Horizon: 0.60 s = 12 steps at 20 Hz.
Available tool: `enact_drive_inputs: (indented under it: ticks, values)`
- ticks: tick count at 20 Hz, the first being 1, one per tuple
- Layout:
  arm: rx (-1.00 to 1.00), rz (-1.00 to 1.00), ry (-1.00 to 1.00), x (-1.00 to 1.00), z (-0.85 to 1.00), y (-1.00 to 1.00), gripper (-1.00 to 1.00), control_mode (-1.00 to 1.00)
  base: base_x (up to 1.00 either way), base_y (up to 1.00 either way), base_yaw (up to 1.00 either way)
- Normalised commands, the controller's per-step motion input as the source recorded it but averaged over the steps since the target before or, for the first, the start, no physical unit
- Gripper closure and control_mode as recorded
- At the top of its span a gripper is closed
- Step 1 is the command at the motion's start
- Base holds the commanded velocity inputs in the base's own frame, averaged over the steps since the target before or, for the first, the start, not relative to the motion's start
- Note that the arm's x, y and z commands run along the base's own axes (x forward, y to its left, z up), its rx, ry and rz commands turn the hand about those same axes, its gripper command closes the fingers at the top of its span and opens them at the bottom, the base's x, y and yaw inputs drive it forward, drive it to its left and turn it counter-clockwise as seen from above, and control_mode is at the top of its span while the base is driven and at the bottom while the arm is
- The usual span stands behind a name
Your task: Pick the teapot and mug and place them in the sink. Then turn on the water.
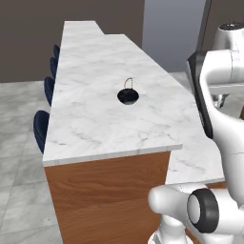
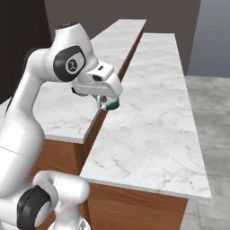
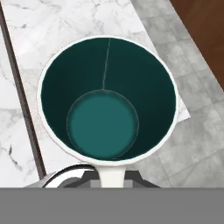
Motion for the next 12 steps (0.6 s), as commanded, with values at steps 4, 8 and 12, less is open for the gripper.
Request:
enact_drive_inputs:
  ticks: [4, 8, 12]
  values:
    - [0.0, 0.0, 0.0, 0.0, 0.0, 0.0, 1.0, 1.0, -0.76, -0.26, -0.23]
    - [0.0, 0.0, 0.0, 0.0, 0.0, 0.0, 1.0, 1.0, -0.88, -0.12, -0.62]
    - [0.0, 0.0, 0.0, 0.0, 0.0, 0.0, 1.0, 1.0, -0.62, 0.09, -0.86]
